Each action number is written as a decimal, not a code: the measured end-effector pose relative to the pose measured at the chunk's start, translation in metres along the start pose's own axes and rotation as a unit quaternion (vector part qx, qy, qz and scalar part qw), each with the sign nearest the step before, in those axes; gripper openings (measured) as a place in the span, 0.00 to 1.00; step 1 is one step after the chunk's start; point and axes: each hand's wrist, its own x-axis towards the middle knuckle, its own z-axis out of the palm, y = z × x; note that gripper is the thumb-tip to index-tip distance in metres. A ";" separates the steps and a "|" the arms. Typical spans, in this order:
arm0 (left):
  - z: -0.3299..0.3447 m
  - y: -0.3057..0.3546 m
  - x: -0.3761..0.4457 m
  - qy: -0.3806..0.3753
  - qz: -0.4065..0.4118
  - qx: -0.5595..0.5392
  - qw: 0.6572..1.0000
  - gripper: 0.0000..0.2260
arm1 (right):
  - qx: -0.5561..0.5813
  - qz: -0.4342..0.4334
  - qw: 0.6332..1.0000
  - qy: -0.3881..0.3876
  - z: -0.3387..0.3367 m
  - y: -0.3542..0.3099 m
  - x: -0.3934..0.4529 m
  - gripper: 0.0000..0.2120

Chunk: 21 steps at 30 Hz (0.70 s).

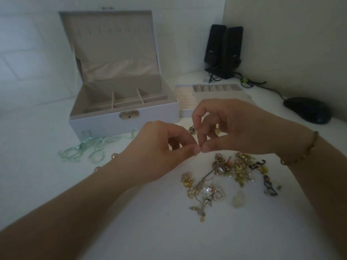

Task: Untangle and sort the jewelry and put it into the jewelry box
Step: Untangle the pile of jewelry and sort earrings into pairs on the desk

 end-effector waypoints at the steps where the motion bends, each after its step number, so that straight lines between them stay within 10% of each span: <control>1: 0.003 -0.001 0.000 0.010 0.005 -0.003 1.000 0.03 | -0.001 0.000 1.000 0.009 0.001 0.000 0.000 0.17; 21: 0.011 -0.008 -0.002 0.015 -0.018 -0.268 0.963 0.11 | -0.106 0.190 0.945 -0.243 -0.032 0.044 -0.017 0.10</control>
